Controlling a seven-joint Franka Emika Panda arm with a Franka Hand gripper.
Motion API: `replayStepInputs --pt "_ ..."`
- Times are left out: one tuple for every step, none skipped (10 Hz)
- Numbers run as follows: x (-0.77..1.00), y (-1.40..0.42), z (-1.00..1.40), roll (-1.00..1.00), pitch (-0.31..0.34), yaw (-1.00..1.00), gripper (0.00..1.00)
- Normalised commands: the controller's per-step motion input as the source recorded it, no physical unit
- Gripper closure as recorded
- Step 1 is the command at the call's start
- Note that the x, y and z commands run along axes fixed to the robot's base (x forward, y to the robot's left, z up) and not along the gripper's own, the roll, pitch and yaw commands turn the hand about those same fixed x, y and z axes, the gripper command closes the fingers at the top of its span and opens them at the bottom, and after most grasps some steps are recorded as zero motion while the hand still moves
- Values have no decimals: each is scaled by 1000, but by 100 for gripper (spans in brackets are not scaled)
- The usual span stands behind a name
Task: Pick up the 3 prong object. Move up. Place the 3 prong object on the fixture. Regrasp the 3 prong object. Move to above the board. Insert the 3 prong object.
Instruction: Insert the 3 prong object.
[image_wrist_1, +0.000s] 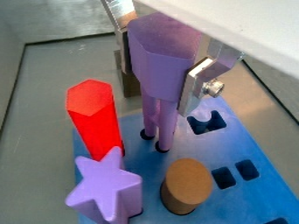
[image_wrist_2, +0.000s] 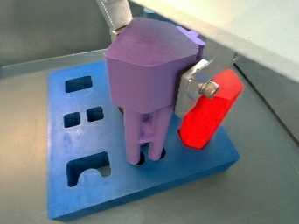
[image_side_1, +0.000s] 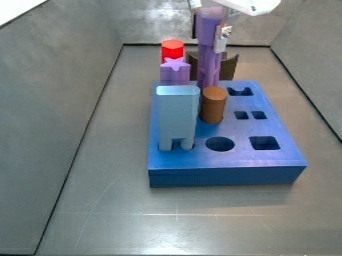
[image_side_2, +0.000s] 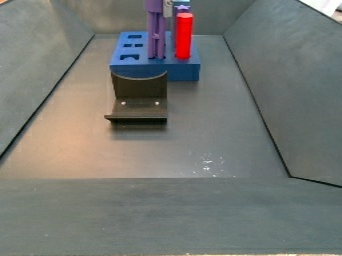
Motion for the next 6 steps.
replayStepInputs --pt "0 -91 -397 143 107 91 100" --pt "0 -103 -360 186 110 254 100" --pt "0 -97 -363 134 149 0 100" --pt "0 -49 -340 101 163 -57 100" --pt "0 0 -289 59 110 -91 100" --pt "0 -3 -303 79 134 -40 100"
